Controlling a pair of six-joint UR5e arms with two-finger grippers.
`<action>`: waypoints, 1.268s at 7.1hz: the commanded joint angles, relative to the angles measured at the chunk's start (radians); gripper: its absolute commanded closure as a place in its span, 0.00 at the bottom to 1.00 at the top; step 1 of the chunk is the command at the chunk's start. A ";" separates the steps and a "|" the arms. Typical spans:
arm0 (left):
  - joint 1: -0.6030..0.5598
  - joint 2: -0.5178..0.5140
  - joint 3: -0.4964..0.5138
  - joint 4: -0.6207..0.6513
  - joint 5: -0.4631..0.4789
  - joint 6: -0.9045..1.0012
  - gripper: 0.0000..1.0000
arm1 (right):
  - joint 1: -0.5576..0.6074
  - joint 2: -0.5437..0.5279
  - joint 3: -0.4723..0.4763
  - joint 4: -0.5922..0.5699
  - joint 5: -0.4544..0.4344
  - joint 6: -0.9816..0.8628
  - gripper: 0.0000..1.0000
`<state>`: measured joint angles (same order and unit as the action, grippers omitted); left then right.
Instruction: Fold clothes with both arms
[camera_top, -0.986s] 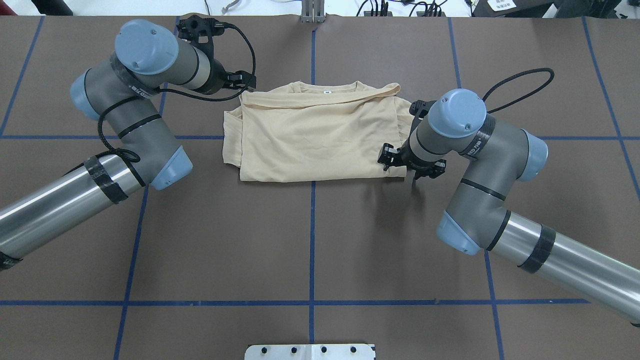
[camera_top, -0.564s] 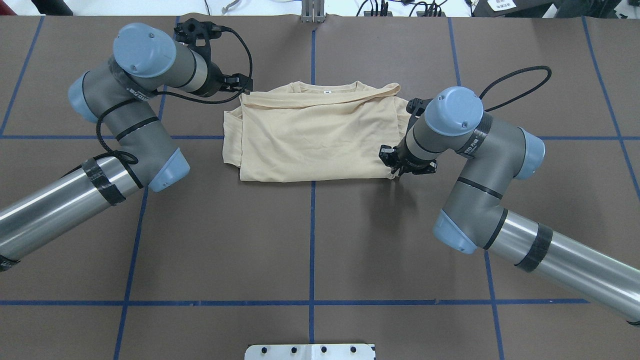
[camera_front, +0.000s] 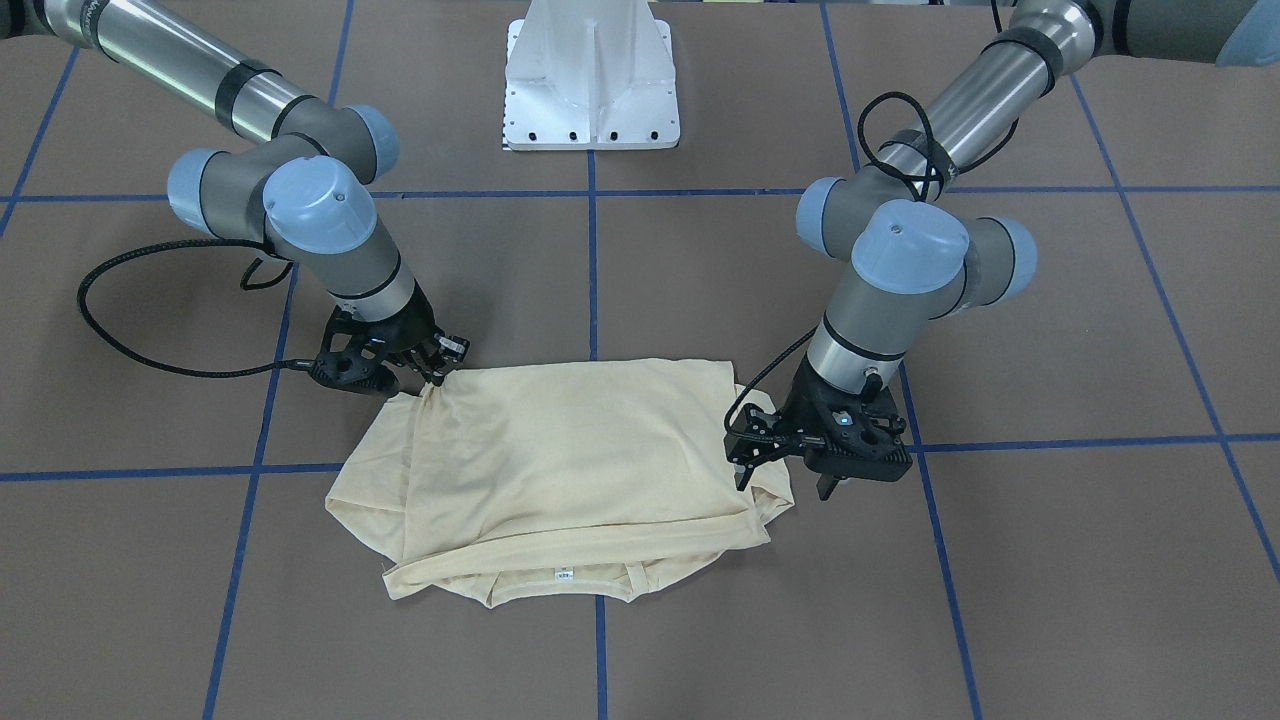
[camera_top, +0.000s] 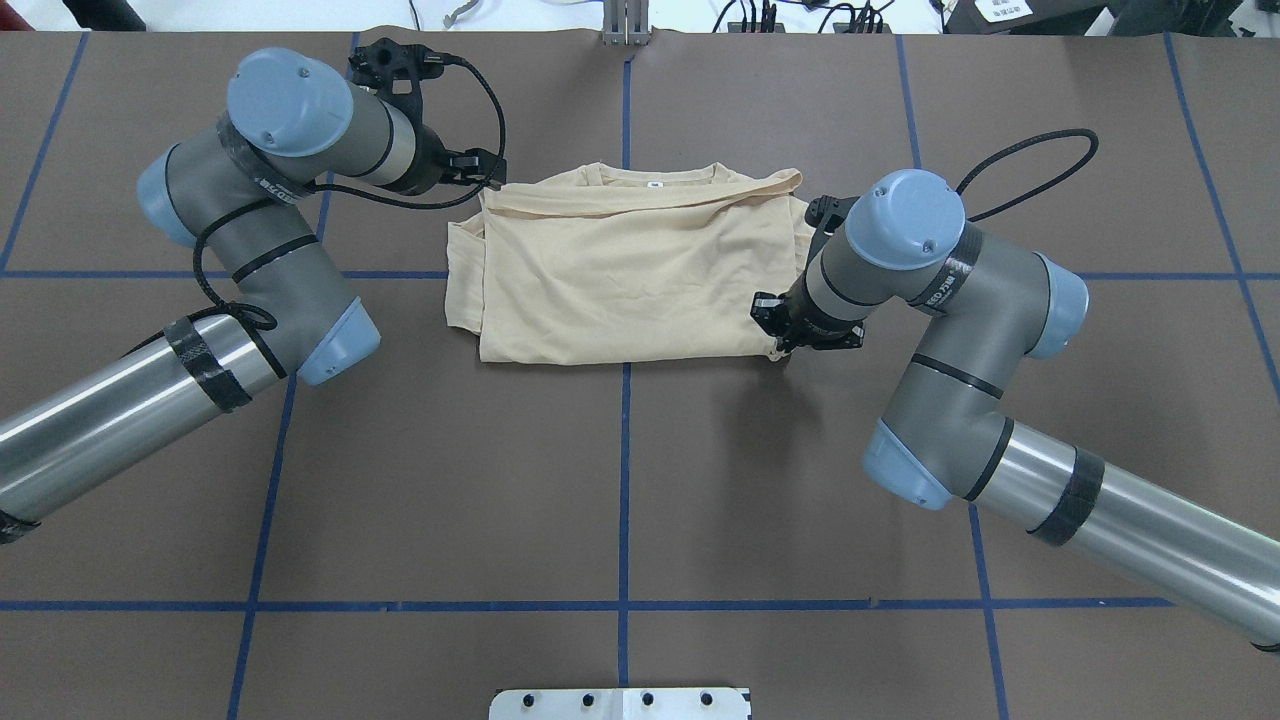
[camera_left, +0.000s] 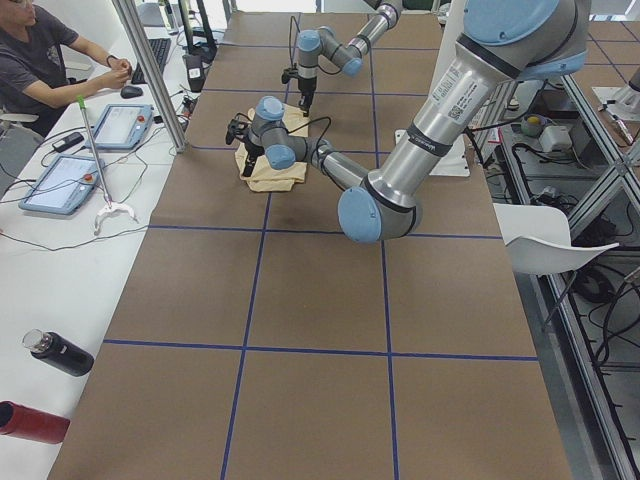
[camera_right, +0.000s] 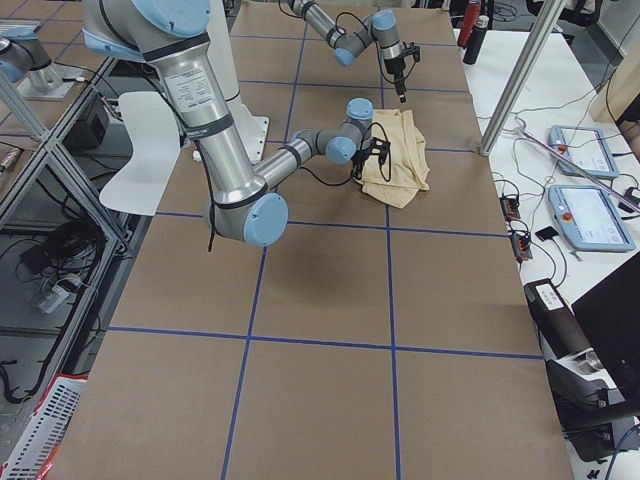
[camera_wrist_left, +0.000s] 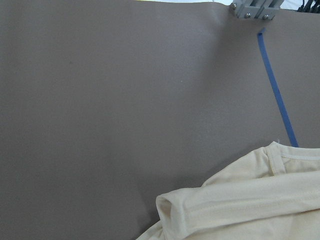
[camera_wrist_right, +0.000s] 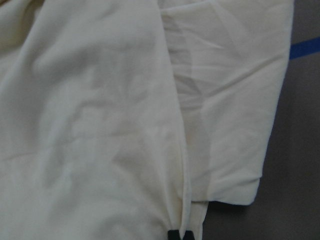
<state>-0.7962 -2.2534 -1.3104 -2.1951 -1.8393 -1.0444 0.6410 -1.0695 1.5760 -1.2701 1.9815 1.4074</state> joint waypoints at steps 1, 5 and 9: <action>0.000 0.000 -0.001 0.000 0.000 0.003 0.01 | -0.082 -0.020 0.105 -0.055 0.002 0.004 1.00; -0.001 0.001 -0.003 0.002 0.000 0.004 0.01 | -0.269 -0.003 0.239 -0.181 0.061 0.054 1.00; -0.001 0.000 -0.009 0.000 0.000 0.004 0.01 | -0.323 0.029 0.233 -0.170 0.161 0.059 0.01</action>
<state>-0.7990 -2.2528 -1.3185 -2.1939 -1.8392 -1.0400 0.3236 -1.0457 1.8078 -1.4433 2.1010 1.4628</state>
